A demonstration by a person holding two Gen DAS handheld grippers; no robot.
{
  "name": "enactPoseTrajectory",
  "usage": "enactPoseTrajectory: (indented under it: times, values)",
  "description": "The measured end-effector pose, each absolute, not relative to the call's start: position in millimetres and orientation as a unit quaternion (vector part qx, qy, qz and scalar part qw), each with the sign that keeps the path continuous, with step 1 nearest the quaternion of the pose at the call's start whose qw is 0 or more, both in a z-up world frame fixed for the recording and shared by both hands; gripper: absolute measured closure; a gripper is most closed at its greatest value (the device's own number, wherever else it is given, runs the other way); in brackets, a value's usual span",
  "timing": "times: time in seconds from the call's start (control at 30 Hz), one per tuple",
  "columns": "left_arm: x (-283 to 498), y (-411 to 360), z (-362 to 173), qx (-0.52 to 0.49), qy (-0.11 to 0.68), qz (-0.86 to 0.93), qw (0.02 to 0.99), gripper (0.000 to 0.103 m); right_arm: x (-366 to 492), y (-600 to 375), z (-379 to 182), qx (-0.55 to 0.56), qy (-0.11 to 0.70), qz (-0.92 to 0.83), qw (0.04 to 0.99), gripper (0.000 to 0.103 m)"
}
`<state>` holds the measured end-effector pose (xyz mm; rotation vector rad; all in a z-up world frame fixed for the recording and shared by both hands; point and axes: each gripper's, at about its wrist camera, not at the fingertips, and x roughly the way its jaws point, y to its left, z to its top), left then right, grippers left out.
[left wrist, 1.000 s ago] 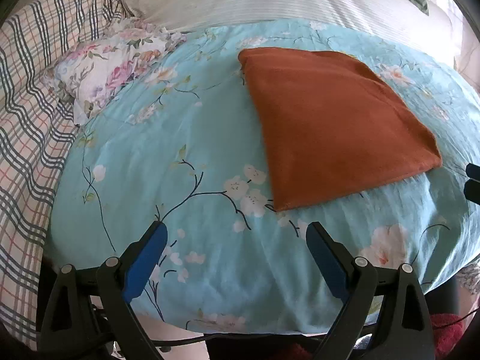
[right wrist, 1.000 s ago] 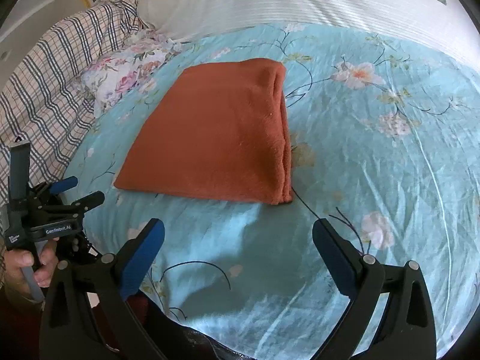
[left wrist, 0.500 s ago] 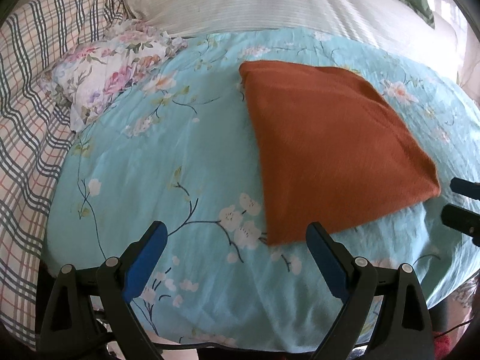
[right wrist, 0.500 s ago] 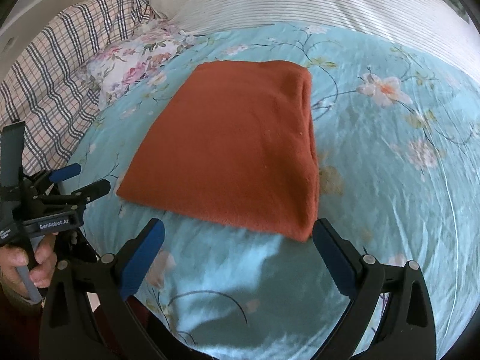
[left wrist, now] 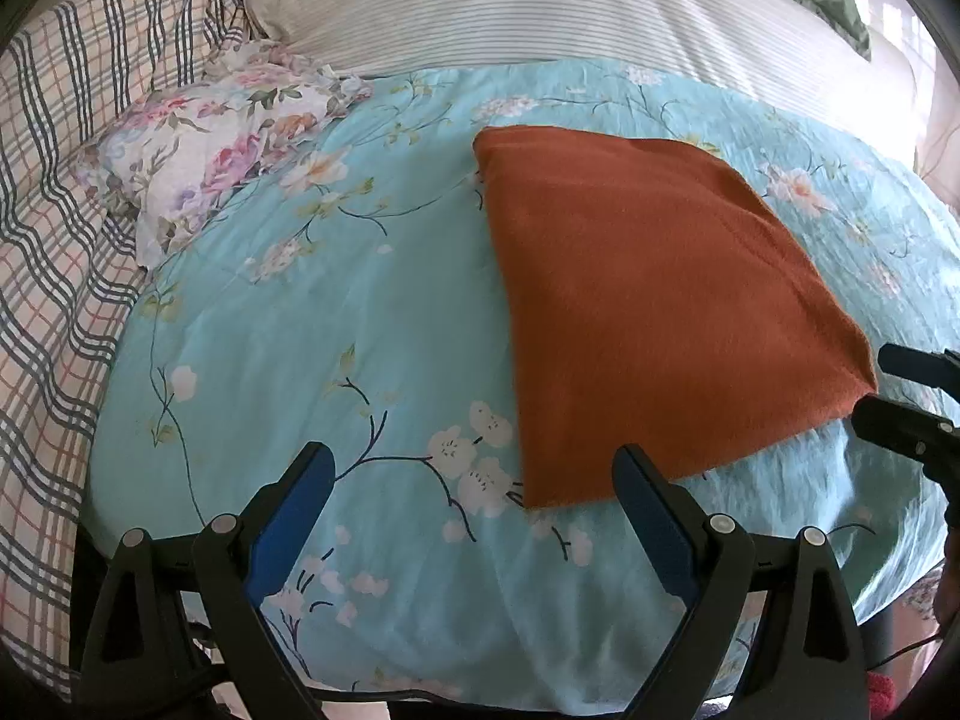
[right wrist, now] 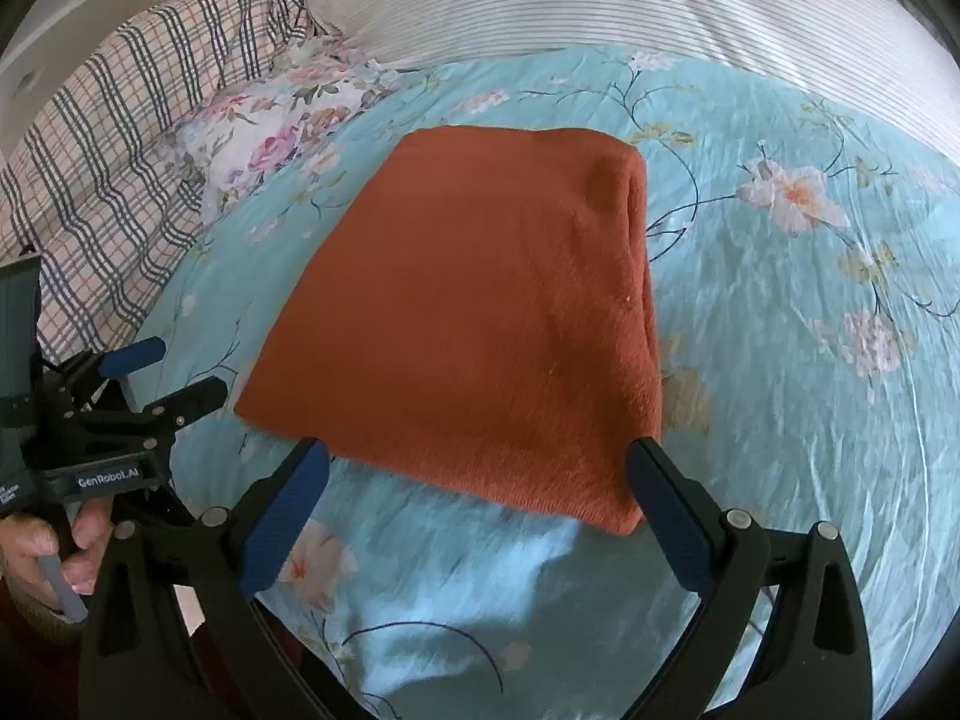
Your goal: Fold small clothes
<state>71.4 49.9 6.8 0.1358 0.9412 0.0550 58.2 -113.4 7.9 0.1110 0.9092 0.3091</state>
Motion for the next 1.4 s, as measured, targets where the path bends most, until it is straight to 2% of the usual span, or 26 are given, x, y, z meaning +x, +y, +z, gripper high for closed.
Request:
enactPoseTrajectory:
  times: [1.4]
  values:
    - [63.7, 33.6, 19.2, 0.082, 0.434, 0.003, 0.897, 0.009, 54.3, -122.1, 19.6, 0.061, 0.424, 0.149, 0.891, 0.003]
